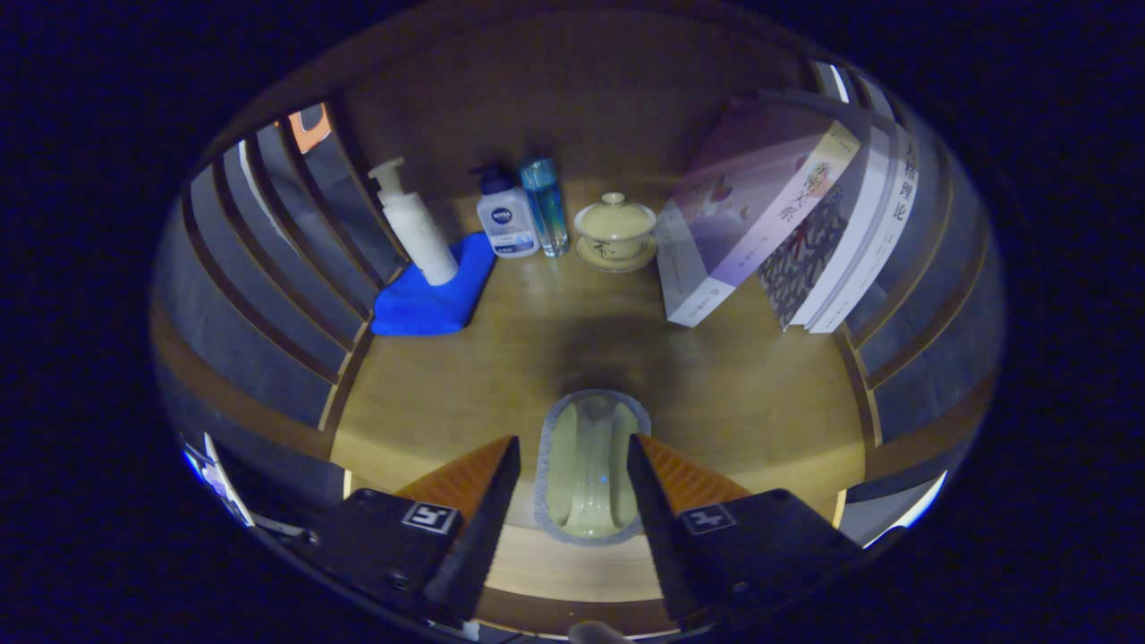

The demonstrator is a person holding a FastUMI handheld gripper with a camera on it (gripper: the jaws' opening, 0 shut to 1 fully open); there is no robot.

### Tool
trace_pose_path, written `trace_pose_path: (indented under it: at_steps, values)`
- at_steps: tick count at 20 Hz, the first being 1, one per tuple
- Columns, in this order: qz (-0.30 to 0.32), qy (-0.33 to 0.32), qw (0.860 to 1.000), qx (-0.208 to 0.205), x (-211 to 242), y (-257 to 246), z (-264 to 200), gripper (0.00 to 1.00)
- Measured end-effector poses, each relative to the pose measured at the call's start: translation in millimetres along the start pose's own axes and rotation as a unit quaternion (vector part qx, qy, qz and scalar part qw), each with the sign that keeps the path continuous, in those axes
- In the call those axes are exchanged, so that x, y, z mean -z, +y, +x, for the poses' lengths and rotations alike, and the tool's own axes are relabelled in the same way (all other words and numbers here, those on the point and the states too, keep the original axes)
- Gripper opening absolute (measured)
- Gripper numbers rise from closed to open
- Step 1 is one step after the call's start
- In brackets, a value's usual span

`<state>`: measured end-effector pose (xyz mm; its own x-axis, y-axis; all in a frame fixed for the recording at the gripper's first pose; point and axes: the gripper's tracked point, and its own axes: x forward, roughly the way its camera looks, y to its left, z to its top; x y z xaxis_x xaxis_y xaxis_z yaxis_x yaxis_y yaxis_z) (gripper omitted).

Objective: Pull open the drawer, take out the items inside it, and place them on the countertop above the cabinet.

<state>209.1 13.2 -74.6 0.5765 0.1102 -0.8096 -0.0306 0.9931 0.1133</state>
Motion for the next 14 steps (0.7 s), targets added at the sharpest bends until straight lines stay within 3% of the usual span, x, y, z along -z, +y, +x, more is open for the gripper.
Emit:
trace_pose_path:
  at_steps: [5,11,14]
  values:
    - [-0.029,-0.054,0.998,-0.005,8,11,-30,0.78]
    - [-0.037,-0.162,0.986,-0.009,22,18,-81,0.78]
    - [-0.046,-0.217,0.975,-0.007,36,14,-109,0.85]
